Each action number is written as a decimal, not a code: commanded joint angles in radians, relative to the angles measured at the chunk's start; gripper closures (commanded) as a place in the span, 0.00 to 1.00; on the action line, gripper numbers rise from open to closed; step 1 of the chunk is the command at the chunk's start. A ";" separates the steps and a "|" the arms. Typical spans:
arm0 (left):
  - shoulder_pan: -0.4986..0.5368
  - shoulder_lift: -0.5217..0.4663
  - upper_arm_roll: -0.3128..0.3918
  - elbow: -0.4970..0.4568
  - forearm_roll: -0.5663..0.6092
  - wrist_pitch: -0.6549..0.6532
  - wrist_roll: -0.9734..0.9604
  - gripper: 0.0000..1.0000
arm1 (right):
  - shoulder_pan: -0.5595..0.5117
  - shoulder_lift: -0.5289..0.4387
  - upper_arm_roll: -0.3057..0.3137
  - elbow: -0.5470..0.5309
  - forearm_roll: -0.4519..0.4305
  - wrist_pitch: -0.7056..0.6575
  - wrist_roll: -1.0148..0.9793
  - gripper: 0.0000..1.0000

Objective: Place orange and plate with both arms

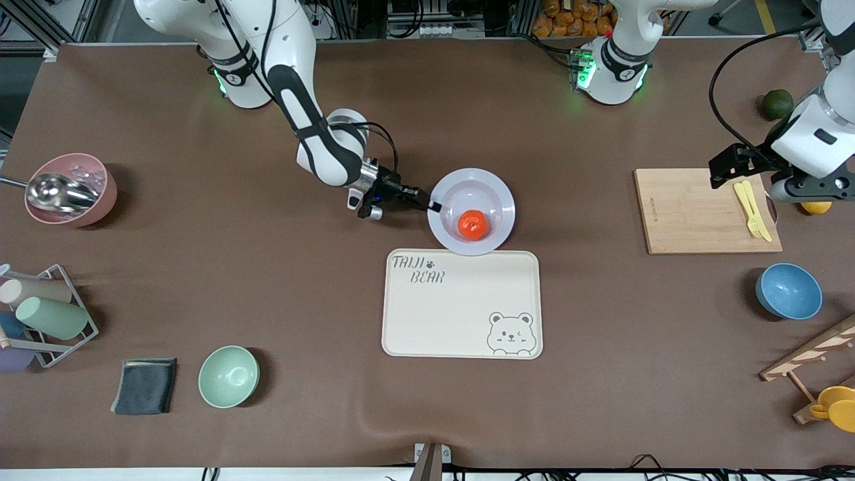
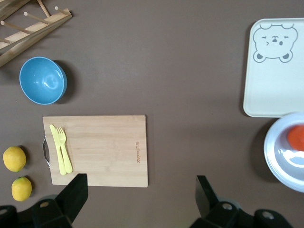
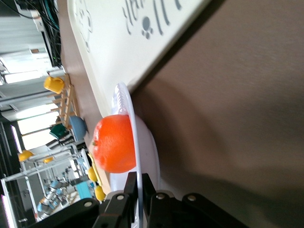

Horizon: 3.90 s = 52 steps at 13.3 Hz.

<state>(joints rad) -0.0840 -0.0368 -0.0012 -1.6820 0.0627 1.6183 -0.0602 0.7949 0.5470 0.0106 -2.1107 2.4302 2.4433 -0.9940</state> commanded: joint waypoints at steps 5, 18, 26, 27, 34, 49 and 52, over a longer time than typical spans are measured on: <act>-0.008 -0.031 -0.020 0.050 -0.020 -0.103 0.072 0.00 | 0.003 -0.143 -0.008 0.007 0.052 0.080 0.121 1.00; 0.007 -0.104 -0.048 0.073 -0.067 -0.142 0.027 0.00 | -0.151 0.220 -0.017 0.468 -0.010 0.204 0.089 1.00; 0.010 -0.101 -0.045 0.081 -0.072 -0.149 -0.115 0.00 | -0.123 0.254 -0.014 0.507 0.010 0.279 0.078 0.98; 0.016 -0.100 -0.045 0.081 -0.072 -0.149 -0.115 0.00 | -0.121 0.255 -0.014 0.511 0.010 0.295 0.078 0.80; 0.016 -0.089 -0.051 0.084 -0.072 -0.139 -0.127 0.00 | -0.141 0.252 -0.014 0.509 -0.002 0.306 0.090 0.53; 0.017 -0.069 -0.046 0.084 -0.072 -0.132 -0.119 0.00 | -0.261 0.212 -0.014 0.518 -0.837 0.232 0.765 0.46; 0.017 -0.069 -0.046 0.085 -0.072 -0.132 -0.119 0.00 | -0.341 0.179 -0.017 0.517 -0.977 0.108 0.839 0.45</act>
<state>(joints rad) -0.0750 -0.1050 -0.0449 -1.6107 0.0130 1.4889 -0.1787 0.5134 0.7673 -0.0207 -1.5768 1.5409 2.6180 -0.2104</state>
